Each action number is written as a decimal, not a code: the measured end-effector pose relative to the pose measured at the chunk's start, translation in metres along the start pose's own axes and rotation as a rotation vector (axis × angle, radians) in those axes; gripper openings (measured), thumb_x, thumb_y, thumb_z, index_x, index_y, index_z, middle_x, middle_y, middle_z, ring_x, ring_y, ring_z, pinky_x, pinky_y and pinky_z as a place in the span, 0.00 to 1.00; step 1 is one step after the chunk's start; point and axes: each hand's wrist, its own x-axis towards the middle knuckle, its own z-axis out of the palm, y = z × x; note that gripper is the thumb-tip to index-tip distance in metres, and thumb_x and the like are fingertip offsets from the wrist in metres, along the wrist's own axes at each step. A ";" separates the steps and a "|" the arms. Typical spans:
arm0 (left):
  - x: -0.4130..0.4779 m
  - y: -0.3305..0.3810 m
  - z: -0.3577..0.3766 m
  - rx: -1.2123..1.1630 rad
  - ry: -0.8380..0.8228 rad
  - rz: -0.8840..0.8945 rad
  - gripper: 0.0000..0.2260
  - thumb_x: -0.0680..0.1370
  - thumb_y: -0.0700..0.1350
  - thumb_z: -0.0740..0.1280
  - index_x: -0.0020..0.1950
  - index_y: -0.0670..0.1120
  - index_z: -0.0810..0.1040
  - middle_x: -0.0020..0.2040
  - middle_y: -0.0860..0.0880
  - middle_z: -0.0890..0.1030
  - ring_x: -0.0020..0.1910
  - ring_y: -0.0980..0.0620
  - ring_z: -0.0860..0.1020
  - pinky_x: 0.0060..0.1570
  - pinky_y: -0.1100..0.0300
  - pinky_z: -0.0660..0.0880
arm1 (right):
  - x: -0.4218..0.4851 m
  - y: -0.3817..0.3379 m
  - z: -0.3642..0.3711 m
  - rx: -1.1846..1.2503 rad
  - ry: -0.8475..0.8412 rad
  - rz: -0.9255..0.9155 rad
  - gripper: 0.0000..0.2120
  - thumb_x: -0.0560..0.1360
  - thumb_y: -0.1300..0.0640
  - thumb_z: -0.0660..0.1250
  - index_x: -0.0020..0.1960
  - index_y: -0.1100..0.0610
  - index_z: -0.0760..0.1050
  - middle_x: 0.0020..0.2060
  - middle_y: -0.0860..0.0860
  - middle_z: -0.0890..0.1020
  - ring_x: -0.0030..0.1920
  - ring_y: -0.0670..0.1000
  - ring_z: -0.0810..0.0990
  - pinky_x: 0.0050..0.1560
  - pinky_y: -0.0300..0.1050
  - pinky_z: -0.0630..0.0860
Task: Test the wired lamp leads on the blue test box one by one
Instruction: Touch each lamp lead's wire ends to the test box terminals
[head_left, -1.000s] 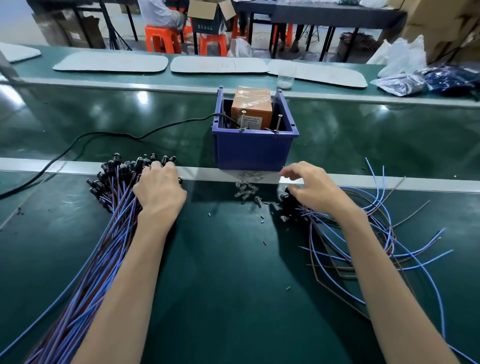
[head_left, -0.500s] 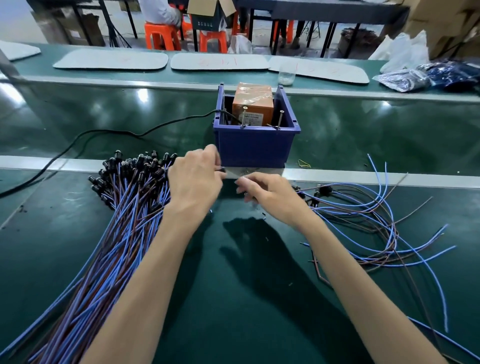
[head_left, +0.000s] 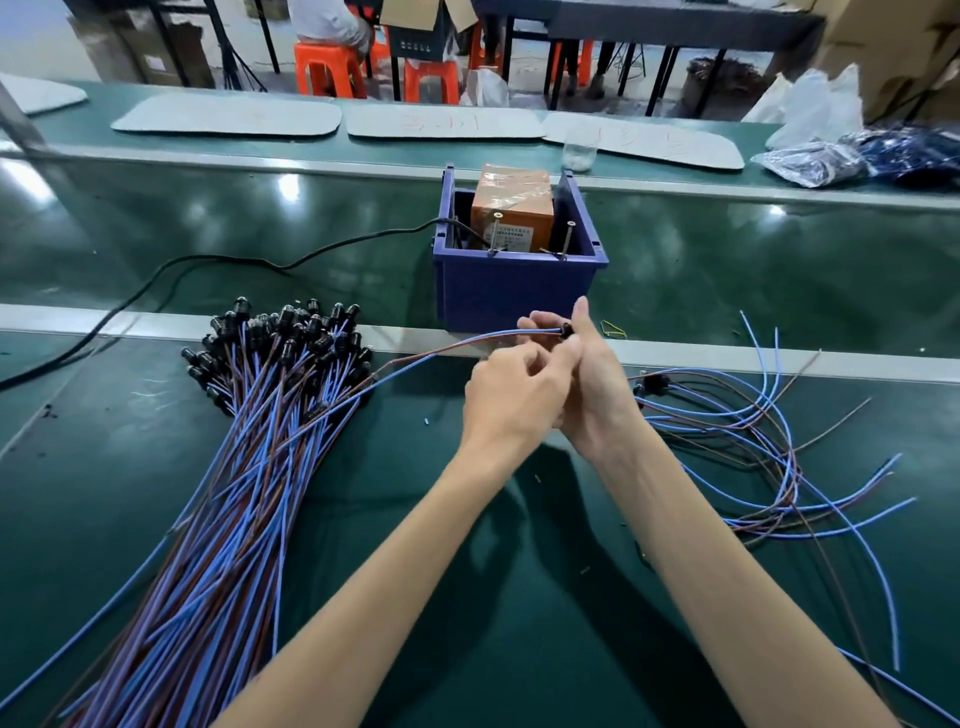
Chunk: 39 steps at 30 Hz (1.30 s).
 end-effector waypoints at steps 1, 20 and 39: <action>0.002 0.000 -0.001 -0.078 -0.030 -0.083 0.20 0.75 0.62 0.61 0.29 0.52 0.78 0.26 0.55 0.79 0.30 0.52 0.78 0.46 0.56 0.76 | 0.000 0.002 0.001 -0.028 0.009 -0.018 0.23 0.81 0.40 0.53 0.43 0.55 0.77 0.33 0.51 0.81 0.26 0.47 0.74 0.26 0.36 0.65; 0.022 0.002 -0.019 -1.262 0.400 -0.533 0.16 0.85 0.44 0.50 0.40 0.45 0.70 0.35 0.50 0.77 0.33 0.55 0.76 0.37 0.63 0.72 | 0.006 0.010 -0.001 0.025 0.004 -0.159 0.22 0.83 0.44 0.52 0.37 0.55 0.69 0.31 0.52 0.83 0.37 0.50 0.84 0.45 0.45 0.80; 0.042 -0.008 -0.075 -1.386 0.466 -0.466 0.13 0.82 0.45 0.48 0.37 0.48 0.63 0.24 0.54 0.60 0.16 0.56 0.56 0.17 0.65 0.52 | 0.002 -0.068 -0.053 -0.044 0.177 -0.138 0.25 0.79 0.57 0.60 0.25 0.50 0.58 0.19 0.44 0.59 0.19 0.42 0.56 0.17 0.34 0.51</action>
